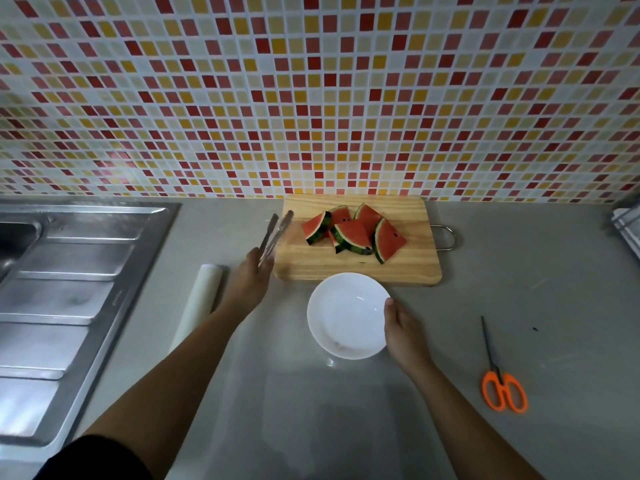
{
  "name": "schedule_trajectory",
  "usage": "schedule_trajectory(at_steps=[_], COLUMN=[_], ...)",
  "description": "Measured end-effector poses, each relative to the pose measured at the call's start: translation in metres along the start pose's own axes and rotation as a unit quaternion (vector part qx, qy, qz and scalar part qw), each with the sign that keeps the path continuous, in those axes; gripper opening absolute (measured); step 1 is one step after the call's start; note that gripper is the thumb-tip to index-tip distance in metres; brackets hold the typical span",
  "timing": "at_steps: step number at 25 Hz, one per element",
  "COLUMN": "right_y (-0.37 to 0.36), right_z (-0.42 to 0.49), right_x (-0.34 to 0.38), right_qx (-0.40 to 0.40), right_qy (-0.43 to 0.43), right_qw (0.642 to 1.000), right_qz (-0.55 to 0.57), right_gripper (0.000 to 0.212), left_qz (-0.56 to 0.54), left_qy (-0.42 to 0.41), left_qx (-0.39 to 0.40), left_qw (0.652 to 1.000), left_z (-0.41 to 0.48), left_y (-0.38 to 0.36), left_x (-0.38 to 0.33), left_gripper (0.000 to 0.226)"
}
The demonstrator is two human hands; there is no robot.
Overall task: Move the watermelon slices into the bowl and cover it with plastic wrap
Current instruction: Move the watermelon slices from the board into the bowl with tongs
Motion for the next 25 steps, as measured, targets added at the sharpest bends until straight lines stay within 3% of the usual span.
schedule_trajectory(at_steps=[2,5,11,18,25], right_y=[0.000,0.000,0.000,0.001,0.001], right_z=[0.001,0.002,0.003,0.003,0.002], right_x=[0.001,0.000,0.001,0.003,0.003], right_qx=[-0.001,-0.007,-0.014,-0.017,-0.016], right_qy=[0.000,0.004,0.009,0.011,0.009], right_qw=[1.000,1.000,1.000,0.999,1.000], right_qz=[-0.008,-0.022,-0.025,-0.028,-0.008], right_gripper=[0.042,0.040,0.037,0.037,0.039], left_qz=[0.165,0.248,0.315,0.331,0.356], left_qy=[-0.126,-0.211,-0.218,-0.277,-0.297], left_qx=[-0.067,-0.081,-0.052,-0.118,-0.108], left_qw=[0.976,0.942,0.922,0.894,0.880], left_z=[-0.008,-0.015,-0.014,-0.010,-0.003], left_y=[0.004,-0.006,-0.034,-0.037,-0.035], left_x=[-0.007,-0.013,-0.016,-0.028,-0.031], left_gripper=[0.032,0.031,0.029,0.029,0.028])
Point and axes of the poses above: each hand's wrist, its own z-axis towards the middle knuckle, its own y-axis out of the back of the hand, x = y × z, the point moved 6 cm from there along z, towards the middle knuckle, and after that the axes turned 8 degrees about -z, right-handed, at the moved point
